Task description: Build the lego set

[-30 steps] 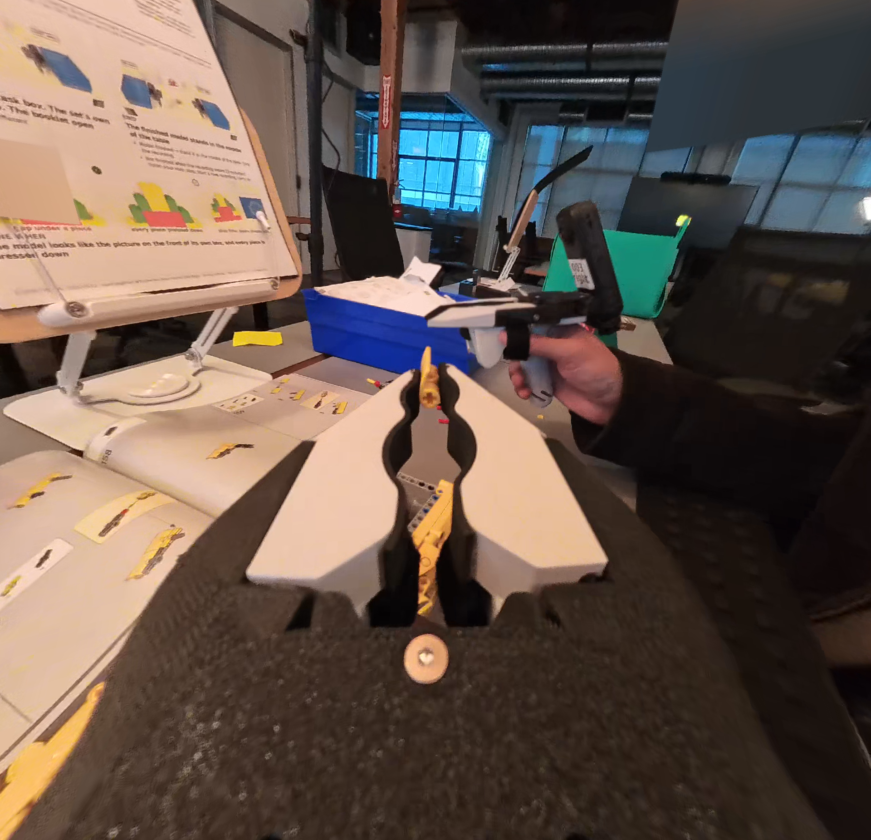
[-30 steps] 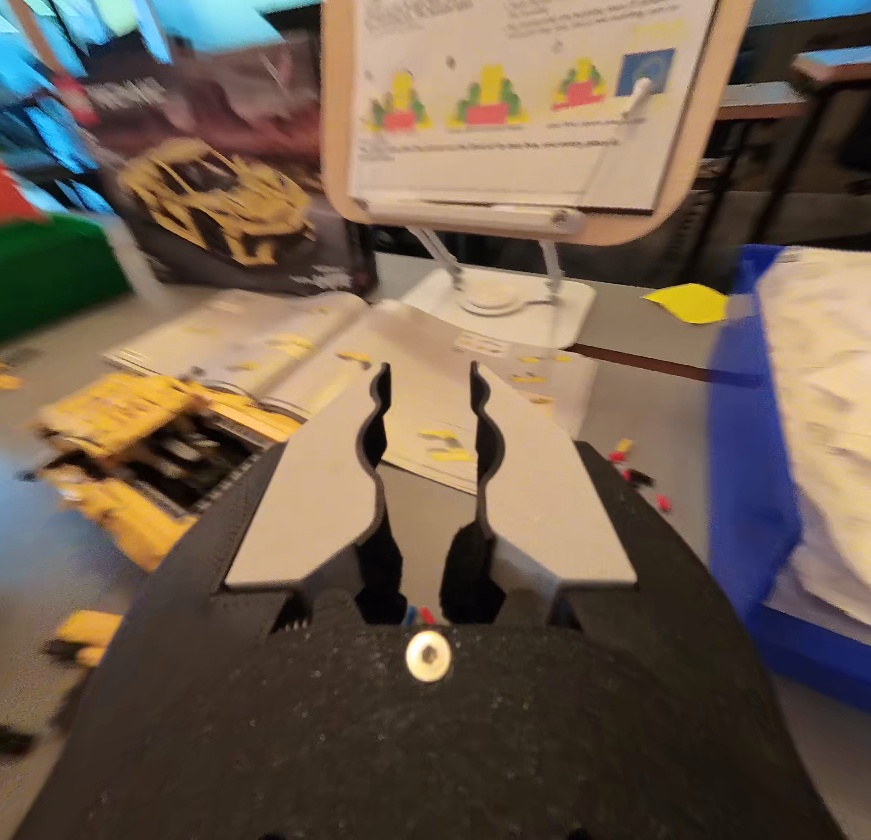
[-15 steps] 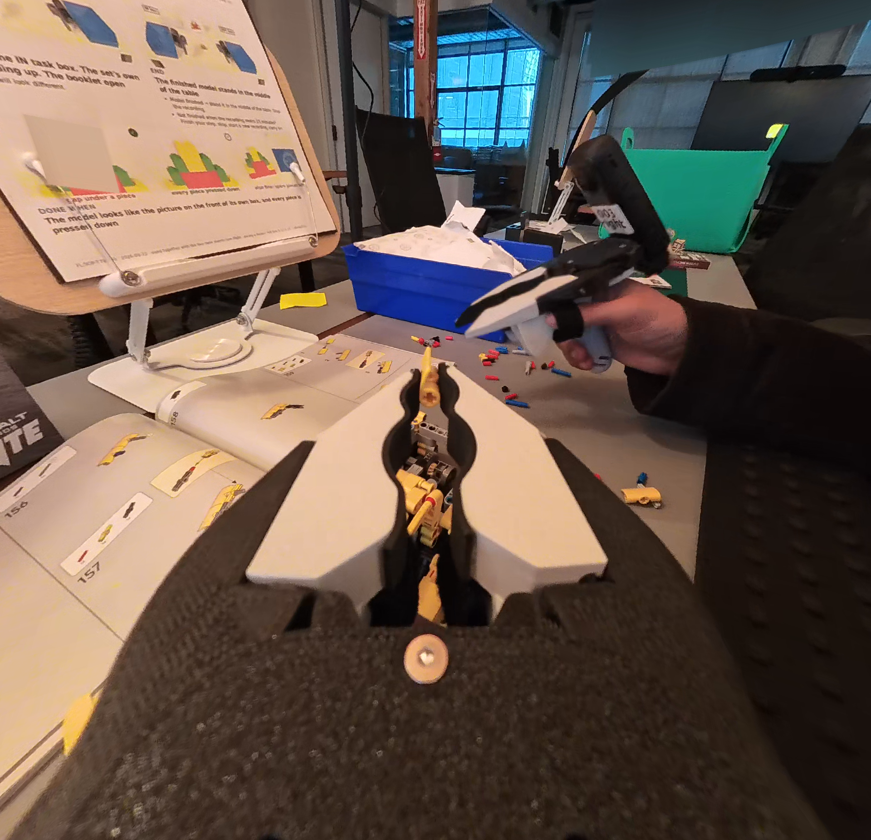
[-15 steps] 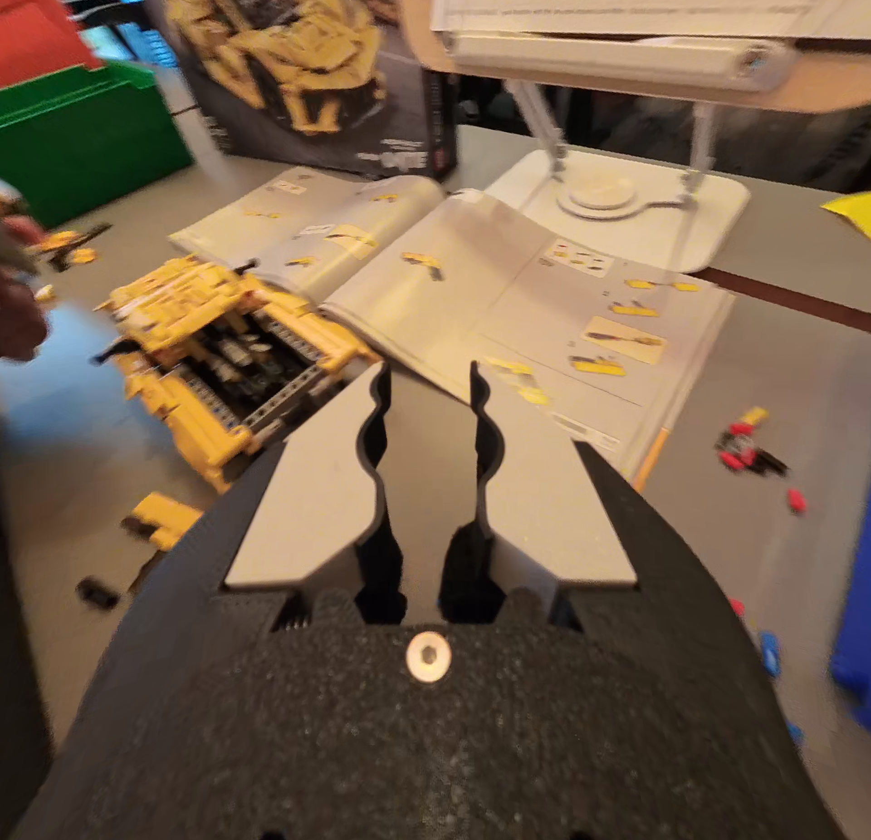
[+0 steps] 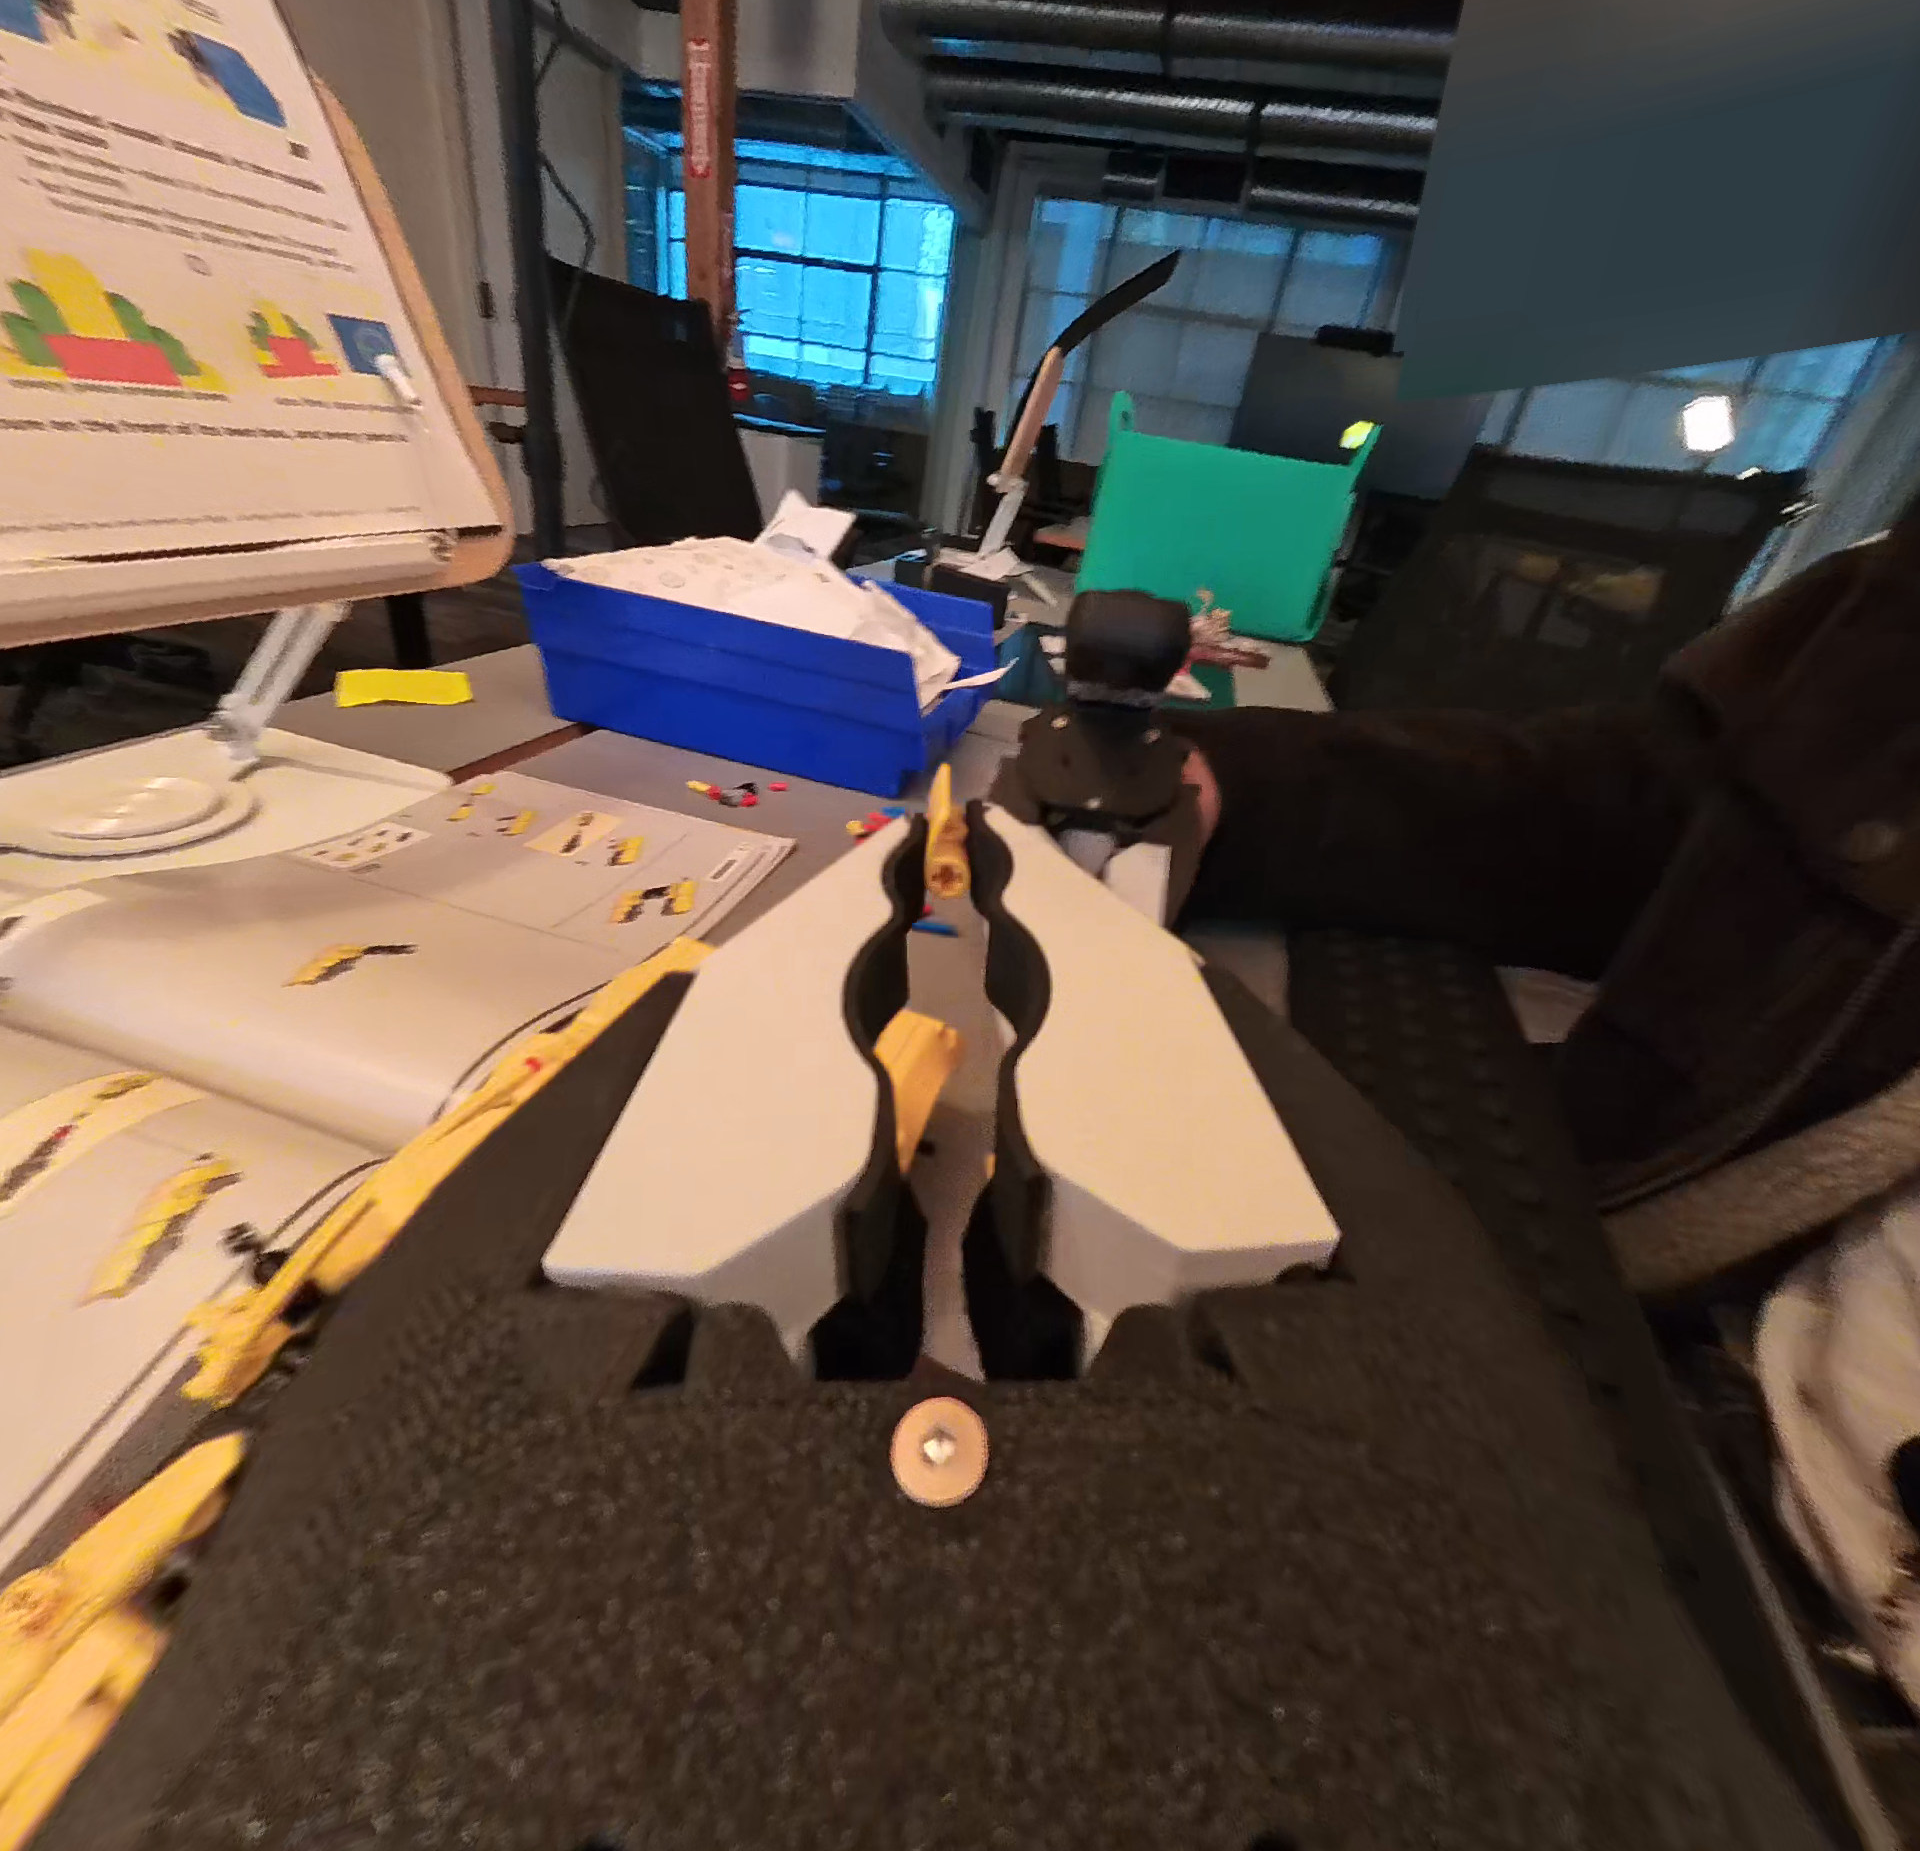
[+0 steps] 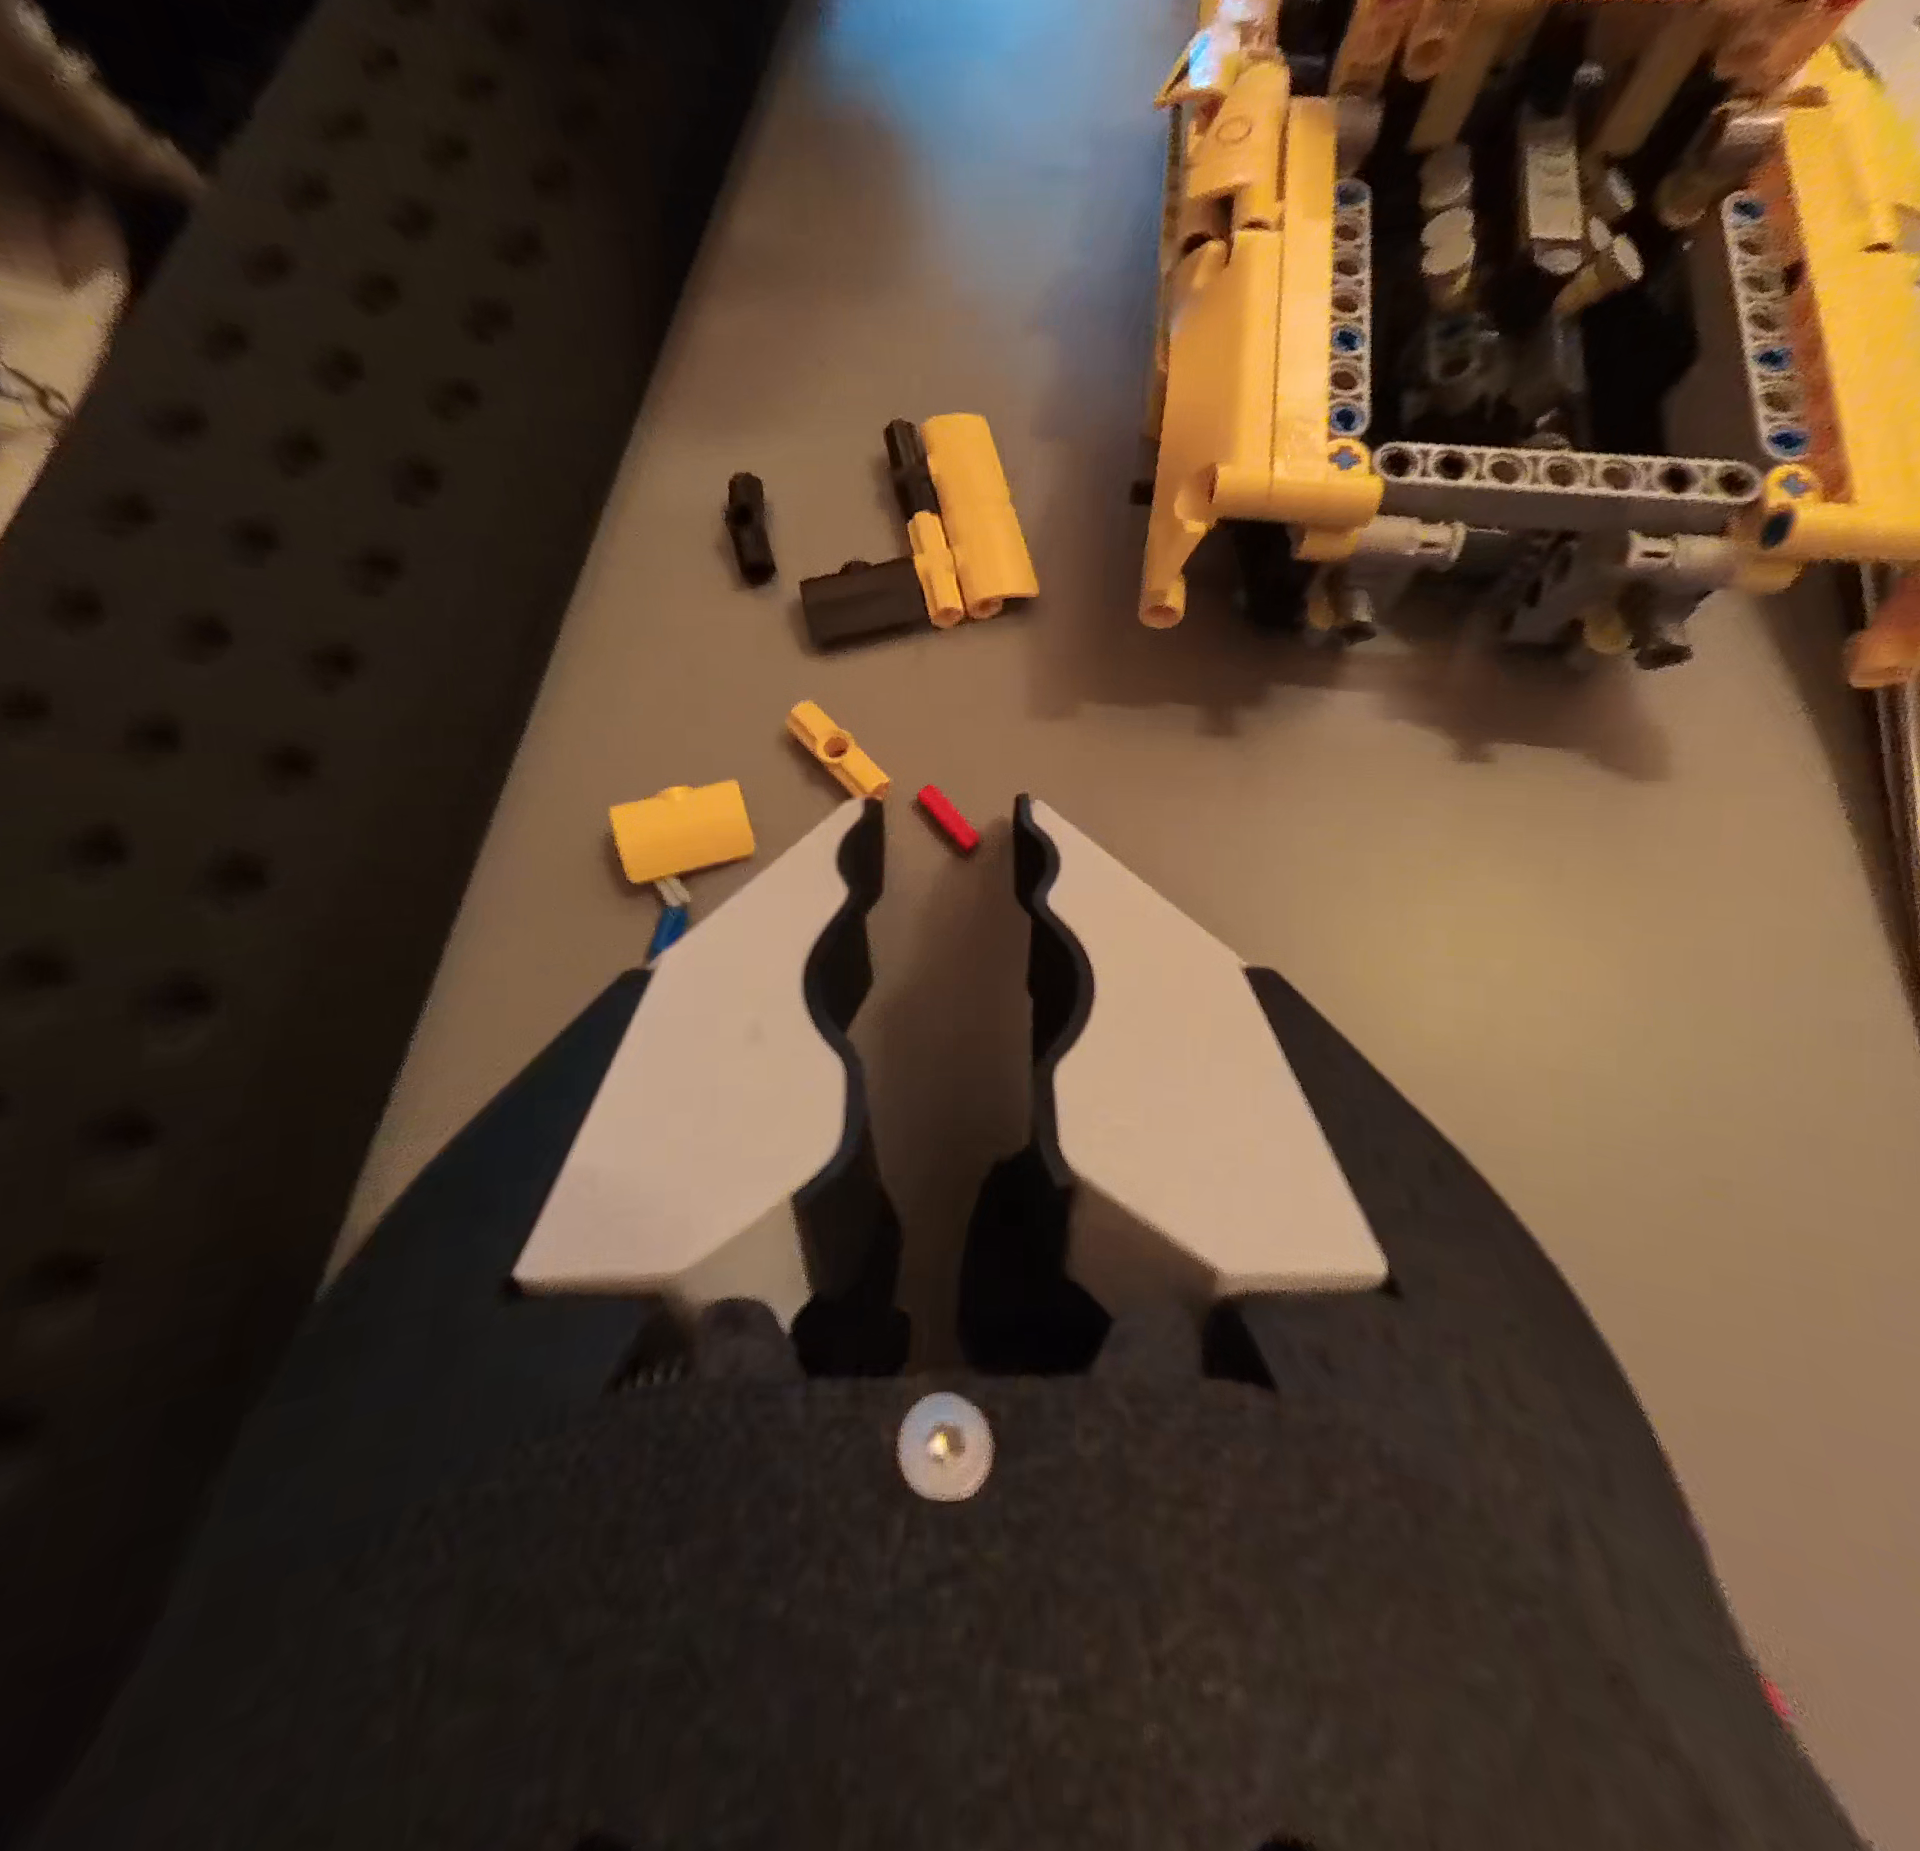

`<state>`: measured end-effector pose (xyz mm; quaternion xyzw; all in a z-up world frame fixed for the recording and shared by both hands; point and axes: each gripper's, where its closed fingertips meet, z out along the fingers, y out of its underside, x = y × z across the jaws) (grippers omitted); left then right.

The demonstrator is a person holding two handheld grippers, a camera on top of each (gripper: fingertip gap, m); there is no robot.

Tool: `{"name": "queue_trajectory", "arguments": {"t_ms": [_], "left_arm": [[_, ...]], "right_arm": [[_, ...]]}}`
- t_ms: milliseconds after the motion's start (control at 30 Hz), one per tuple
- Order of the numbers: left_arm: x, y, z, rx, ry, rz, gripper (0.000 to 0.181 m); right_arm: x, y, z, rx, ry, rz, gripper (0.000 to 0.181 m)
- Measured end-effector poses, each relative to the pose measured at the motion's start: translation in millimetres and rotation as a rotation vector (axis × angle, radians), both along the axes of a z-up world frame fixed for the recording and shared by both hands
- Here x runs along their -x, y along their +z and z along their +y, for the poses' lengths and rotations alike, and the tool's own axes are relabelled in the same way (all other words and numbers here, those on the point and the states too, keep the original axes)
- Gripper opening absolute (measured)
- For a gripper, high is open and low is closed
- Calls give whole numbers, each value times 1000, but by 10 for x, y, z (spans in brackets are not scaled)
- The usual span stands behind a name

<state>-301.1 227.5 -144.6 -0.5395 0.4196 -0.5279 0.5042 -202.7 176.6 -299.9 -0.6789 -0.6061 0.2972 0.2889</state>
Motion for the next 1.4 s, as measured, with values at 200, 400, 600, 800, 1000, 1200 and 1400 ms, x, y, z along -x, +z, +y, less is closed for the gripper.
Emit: {"name": "queue_trajectory", "arguments": {"t_ms": [200,400,600,800,1000,1200,1400], "left_arm": [[68,162,-80,225,-154,-146,6],[150,305,-93,479,-300,-307,6],[113,312,-194,484,-346,-299,6],[90,291,-247,466,-356,-273,6],[85,280,-242,468,-351,-265,6],[66,240,-203,479,-329,-247,6],[28,185,-243,444,-320,-196,6]], "right_arm": [[31,-35,-29,-10,56,-9,4],[144,244,68,-63,-41,-16,3],[741,1572,254,-376,-158,113,3],[1041,1751,276,-498,-111,-31,3],[1085,1720,332,-560,-117,-115,3],[1002,1579,325,-572,-120,-194,3],[112,381,269,-107,-265,-285,4]]}}
